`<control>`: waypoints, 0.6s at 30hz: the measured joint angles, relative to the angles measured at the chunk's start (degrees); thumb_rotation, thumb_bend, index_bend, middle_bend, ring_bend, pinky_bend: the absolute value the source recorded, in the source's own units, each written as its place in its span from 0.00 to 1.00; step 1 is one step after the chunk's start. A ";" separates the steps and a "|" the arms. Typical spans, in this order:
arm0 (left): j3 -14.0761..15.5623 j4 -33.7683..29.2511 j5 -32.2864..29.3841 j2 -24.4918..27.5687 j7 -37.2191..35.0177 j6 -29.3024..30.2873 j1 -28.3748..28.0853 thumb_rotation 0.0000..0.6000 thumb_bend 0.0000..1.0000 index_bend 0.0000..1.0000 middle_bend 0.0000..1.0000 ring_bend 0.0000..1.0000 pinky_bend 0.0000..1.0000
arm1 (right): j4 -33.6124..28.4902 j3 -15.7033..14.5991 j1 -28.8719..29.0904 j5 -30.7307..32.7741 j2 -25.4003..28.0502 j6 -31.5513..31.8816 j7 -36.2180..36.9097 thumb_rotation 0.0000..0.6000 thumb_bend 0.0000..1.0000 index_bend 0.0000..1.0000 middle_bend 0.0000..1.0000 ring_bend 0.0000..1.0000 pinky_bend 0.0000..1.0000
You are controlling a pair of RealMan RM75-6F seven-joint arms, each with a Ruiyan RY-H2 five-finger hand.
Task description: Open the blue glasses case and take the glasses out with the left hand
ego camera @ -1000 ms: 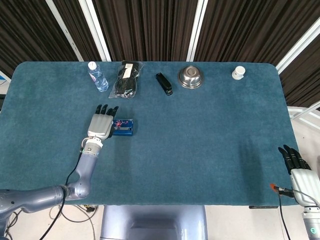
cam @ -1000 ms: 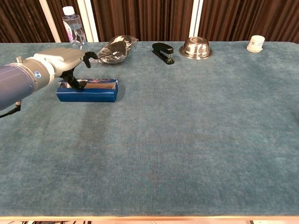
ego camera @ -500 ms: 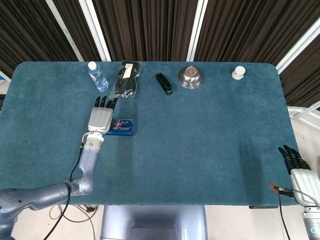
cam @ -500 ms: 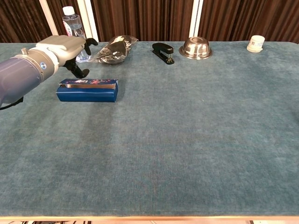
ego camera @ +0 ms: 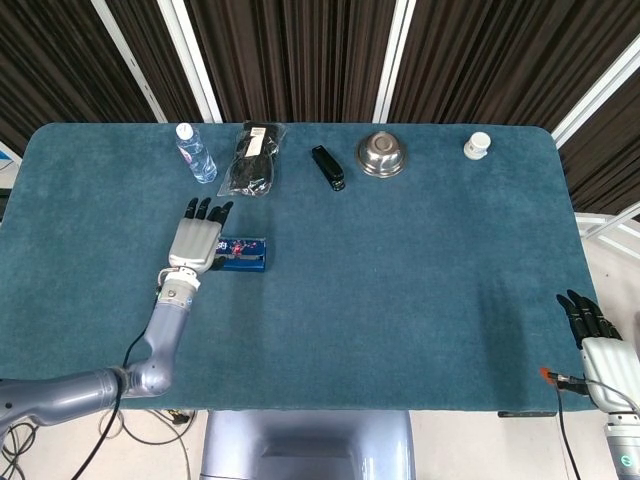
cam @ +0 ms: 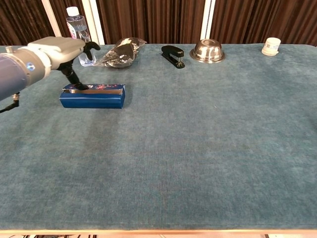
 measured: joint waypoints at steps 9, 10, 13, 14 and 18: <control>1.07 0.85 -0.92 -0.35 0.67 -0.23 0.60 1.00 0.20 0.07 0.18 0.00 0.04 | -0.10 0.01 0.01 0.12 -0.03 -0.08 -0.16 1.00 0.10 0.00 0.00 0.00 0.21; 1.03 1.20 -1.03 -0.68 0.59 -0.26 0.57 1.00 0.20 0.07 0.18 0.00 0.04 | -0.11 0.02 0.02 0.20 -0.02 -0.16 -0.17 1.00 0.10 0.00 0.00 0.00 0.21; 0.73 2.02 -1.03 -1.44 0.38 -0.15 0.37 1.00 0.20 0.07 0.18 0.00 0.04 | -0.12 0.06 0.06 0.35 -0.02 -0.28 -0.18 1.00 0.10 0.00 0.00 0.00 0.21; 0.63 2.28 -0.97 -1.64 0.31 -0.09 0.29 1.00 0.20 0.07 0.18 0.00 0.04 | -0.11 0.06 0.08 0.38 -0.03 -0.33 -0.17 1.00 0.10 0.00 0.00 0.00 0.21; 0.29 3.40 -0.84 -2.37 0.17 -0.16 -0.08 1.00 0.20 0.07 0.19 0.00 0.04 | -0.08 0.08 0.12 0.54 -0.03 -0.51 -0.09 1.00 0.10 0.00 0.00 0.00 0.21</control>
